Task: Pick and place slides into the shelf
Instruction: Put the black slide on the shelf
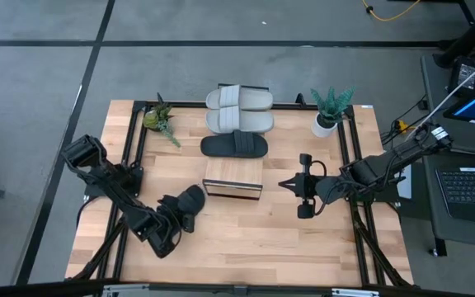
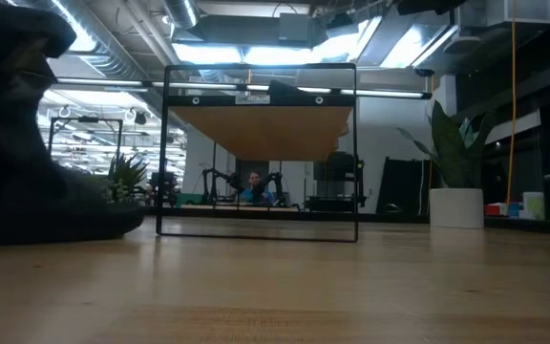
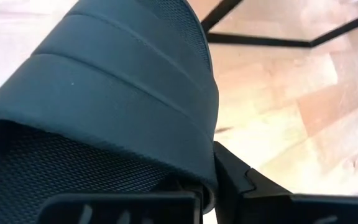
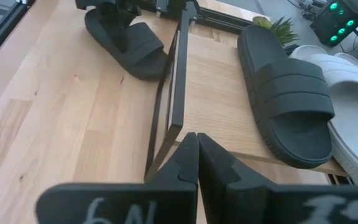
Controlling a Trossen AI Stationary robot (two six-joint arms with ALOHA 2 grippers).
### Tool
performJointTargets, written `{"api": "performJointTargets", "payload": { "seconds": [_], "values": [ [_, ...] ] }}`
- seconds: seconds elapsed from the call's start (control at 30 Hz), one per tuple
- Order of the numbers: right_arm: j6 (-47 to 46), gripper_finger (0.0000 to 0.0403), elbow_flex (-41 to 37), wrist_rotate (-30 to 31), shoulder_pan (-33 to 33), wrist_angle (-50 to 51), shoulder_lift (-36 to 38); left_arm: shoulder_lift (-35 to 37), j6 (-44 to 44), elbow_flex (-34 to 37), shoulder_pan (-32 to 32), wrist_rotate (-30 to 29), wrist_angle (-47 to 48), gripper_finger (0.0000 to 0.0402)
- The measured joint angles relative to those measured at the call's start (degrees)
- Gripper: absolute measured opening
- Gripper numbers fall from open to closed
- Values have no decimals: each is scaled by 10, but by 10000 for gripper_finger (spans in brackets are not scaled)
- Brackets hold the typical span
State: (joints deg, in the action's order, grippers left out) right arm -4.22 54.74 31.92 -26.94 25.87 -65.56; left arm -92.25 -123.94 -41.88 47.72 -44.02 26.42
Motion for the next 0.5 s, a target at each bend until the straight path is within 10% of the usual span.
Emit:
{"api": "performJointTargets", "payload": {
  "seconds": [0.5],
  "values": [
    [-18,3,0,0,0,-1,0,3,36,-135,36,49,181,2]
  ]
}}
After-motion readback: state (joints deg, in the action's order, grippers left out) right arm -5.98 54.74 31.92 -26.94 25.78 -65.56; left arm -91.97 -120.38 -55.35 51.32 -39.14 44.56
